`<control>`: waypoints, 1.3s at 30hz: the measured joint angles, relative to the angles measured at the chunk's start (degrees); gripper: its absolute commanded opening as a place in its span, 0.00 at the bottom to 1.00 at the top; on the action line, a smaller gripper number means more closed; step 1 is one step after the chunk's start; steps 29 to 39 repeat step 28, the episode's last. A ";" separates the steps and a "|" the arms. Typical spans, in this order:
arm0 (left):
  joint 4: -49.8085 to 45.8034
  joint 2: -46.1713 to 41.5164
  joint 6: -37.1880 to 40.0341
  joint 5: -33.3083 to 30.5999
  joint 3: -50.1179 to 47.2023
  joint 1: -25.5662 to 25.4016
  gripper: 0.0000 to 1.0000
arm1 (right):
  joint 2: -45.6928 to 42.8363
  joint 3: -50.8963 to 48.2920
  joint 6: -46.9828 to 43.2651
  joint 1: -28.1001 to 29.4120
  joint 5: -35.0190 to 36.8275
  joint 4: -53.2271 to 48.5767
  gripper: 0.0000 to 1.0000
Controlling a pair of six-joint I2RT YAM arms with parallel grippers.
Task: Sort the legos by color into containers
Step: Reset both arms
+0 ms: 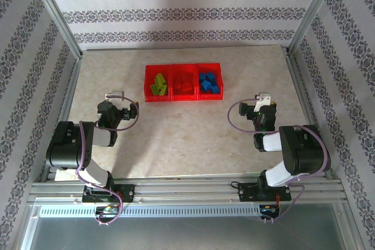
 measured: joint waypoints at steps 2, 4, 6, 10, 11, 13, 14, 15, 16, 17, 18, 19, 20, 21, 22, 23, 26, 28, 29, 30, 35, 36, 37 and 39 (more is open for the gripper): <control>0.00 0.00 0.00 0.04 0.00 0.00 1.00 | 0.04 0.96 -0.28 -0.39 -2.78 -0.48 0.98; 0.00 0.00 0.00 0.04 0.00 0.00 1.00 | 0.02 2.47 -0.61 -0.74 -6.43 -1.79 0.98; 0.02 0.00 0.00 0.04 0.00 0.00 1.00 | 0.02 3.76 -0.68 -1.09 -9.44 -2.54 0.98; 0.02 0.00 0.00 0.04 0.00 0.00 1.00 | 0.02 4.48 -0.66 -1.88 -13.03 -2.58 0.98; 0.02 0.00 0.00 0.04 0.00 0.00 0.99 | 0.02 4.48 -0.66 -1.88 -13.33 -2.78 0.98; 0.02 0.00 0.00 0.04 0.00 0.00 1.00 | 0.02 4.48 -0.61 -1.88 -13.40 -3.17 0.98; 0.02 0.00 0.00 0.04 0.00 0.00 0.99 | 0.02 4.48 -0.61 -1.88 -13.38 -3.30 0.98; 0.02 0.00 0.00 0.04 0.00 0.00 1.00 | 0.02 4.48 -0.61 -1.88 -13.33 -3.41 0.98; 0.02 0.00 0.00 0.04 0.00 0.00 1.00 | 0.02 4.50 -0.61 -1.88 -13.18 -3.58 0.98; 0.02 0.00 0.00 0.04 0.00 0.00 1.00 | 0.02 4.55 -0.59 -1.86 -13.14 -3.80 0.98; 0.02 0.00 0.00 0.04 0.00 0.00 1.00 | 0.02 4.57 -0.61 -1.86 -13.03 -3.96 0.98; 0.02 0.00 0.00 0.04 0.00 0.00 1.00 | 0.02 4.59 -0.61 -1.86 -12.96 -4.02 0.98; 0.02 0.00 0.00 0.04 0.00 0.00 1.00 | 0.02 4.59 -0.61 -1.86 -12.94 -4.11 0.98; 0.02 0.00 0.00 0.04 0.00 0.00 1.00 | 0.02 4.61 -0.61 -1.86 -12.94 -4.22 0.98; 0.02 0.00 0.00 0.00 0.00 0.00 1.00 | 0.02 4.61 -0.61 -1.86 -12.87 -4.24 0.98; 0.02 0.00 0.00 -0.04 0.00 0.00 1.00 | 0.02 4.61 -0.61 -1.86 -12.74 -4.24 0.98; 0.02 0.00 -0.02 -0.28 0.00 0.00 1.00 | 0.02 4.63 -0.61 -1.86 -12.72 -4.24 0.98; 0.02 0.00 -0.02 -0.28 0.00 0.00 1.00 | 0.02 4.63 -0.61 -1.86 -12.72 -4.24 0.98; 0.02 0.00 -0.02 -0.28 0.00 0.00 1.00 | 0.02 4.63 -0.61 -1.86 -12.72 -4.24 0.98; 0.02 0.00 -0.02 -0.28 0.00 0.00 1.00 | 0.02 4.63 -0.61 -1.86 -12.72 -4.24 0.98; 0.02 0.00 -0.02 -0.28 0.00 0.00 1.00 | 0.02 4.63 -0.61 -1.86 -12.72 -4.24 0.98; 0.02 0.00 -0.02 -0.28 0.00 0.00 1.00 | 0.02 4.63 -0.61 -1.86 -12.72 -4.24 0.98; 0.02 0.00 -0.02 -0.28 0.00 0.00 1.00 | 0.02 4.63 -0.61 -1.86 -12.72 -4.24 0.98; 0.02 0.00 -0.02 -0.28 0.00 0.00 1.00 | 0.02 4.63 -0.61 -1.86 -12.72 -4.24 0.98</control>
